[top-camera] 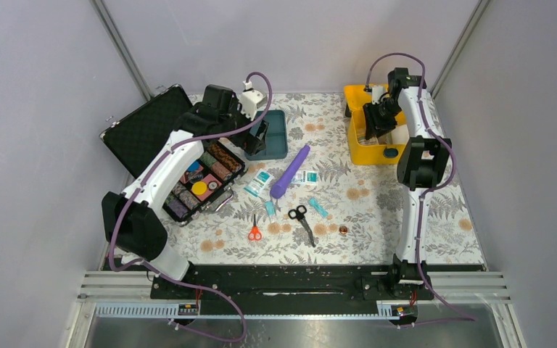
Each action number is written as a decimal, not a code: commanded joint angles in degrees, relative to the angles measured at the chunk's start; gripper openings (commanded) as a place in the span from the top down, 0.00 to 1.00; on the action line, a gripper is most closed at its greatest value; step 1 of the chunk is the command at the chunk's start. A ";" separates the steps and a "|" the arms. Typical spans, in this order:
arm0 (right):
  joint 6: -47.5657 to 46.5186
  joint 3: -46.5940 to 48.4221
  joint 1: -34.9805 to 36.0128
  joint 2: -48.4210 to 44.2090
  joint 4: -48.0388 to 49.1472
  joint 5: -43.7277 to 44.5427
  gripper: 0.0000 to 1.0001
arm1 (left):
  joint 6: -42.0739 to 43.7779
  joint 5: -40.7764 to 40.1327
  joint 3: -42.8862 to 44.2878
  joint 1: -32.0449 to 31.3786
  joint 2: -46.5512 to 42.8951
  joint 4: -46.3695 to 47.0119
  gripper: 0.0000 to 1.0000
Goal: Organize the medicine kit
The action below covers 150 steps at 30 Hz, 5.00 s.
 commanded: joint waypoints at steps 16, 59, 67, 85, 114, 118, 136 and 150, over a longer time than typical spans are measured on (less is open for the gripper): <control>1.98 -2.75 0.00 -16.08 0.79 0.91 0.33 | -6.43 -5.51 -1.25 0.13 -0.68 3.85 0.01; 7.55 -45.44 1.65 -52.92 26.18 -5.46 0.31 | -32.91 -26.84 19.90 -0.62 39.96 9.13 0.70; 8.10 -46.14 1.63 -53.18 26.64 -5.71 0.31 | -38.74 -31.24 19.49 -1.56 34.79 6.36 0.55; 9.75 -46.43 1.63 -53.14 26.91 -6.42 0.31 | -42.20 -28.96 17.05 -4.61 36.15 9.98 0.61; 2.93 -43.76 1.67 -53.73 25.82 -9.01 0.28 | -2.25 -7.43 22.88 -1.42 27.24 11.21 1.00; -2.64 -41.66 1.60 -53.82 23.20 -14.43 0.28 | 15.54 8.33 23.31 -1.27 23.46 4.18 1.00; -43.68 -35.24 23.16 -50.51 12.02 -20.91 0.46 | 62.28 6.42 3.79 -9.54 0.05 -6.36 1.00; -45.47 -46.68 29.64 -49.92 19.37 -14.88 0.43 | 49.77 8.60 -2.11 -9.75 -3.98 2.64 1.00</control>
